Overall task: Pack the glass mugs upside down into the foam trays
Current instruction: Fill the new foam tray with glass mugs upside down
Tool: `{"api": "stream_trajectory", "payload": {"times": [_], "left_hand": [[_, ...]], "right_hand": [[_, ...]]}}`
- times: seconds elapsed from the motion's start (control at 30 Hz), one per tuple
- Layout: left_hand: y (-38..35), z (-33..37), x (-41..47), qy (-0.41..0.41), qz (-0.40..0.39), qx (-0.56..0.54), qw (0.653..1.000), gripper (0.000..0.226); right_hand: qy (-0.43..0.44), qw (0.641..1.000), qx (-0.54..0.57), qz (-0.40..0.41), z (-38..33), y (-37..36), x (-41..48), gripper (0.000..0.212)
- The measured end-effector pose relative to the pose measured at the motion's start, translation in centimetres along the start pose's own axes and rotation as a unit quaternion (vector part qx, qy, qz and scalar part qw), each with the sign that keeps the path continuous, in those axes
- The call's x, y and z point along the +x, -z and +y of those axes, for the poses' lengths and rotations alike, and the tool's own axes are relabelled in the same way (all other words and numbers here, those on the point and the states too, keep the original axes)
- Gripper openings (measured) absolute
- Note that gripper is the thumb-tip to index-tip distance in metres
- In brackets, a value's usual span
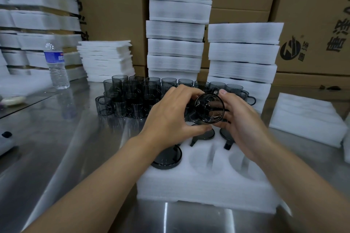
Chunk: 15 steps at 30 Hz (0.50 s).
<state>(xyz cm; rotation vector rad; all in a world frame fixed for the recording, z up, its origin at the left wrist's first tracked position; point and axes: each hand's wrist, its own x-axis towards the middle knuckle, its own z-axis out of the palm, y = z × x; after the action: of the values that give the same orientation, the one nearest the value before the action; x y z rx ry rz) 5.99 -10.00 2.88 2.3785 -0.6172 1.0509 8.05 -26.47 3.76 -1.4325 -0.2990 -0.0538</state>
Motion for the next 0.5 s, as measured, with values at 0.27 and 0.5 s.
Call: {"api": "stream_trajectory", "payload": {"times": [0.27, 0.5], "left_hand": [[-0.12, -0.11, -0.02, 0.004, -0.003, 0.004, 1.0, 0.064], [-0.25, -0.15, -0.08, 0.012, -0.007, 0.003, 1.0, 0.062]], "right_hand": [[0.002, 1.0, 0.0, 0.004, -0.03, 0.06, -0.04, 0.027], [0.004, 1.0, -0.005, 0.007, -0.08, 0.01, -0.06, 0.026]]}}
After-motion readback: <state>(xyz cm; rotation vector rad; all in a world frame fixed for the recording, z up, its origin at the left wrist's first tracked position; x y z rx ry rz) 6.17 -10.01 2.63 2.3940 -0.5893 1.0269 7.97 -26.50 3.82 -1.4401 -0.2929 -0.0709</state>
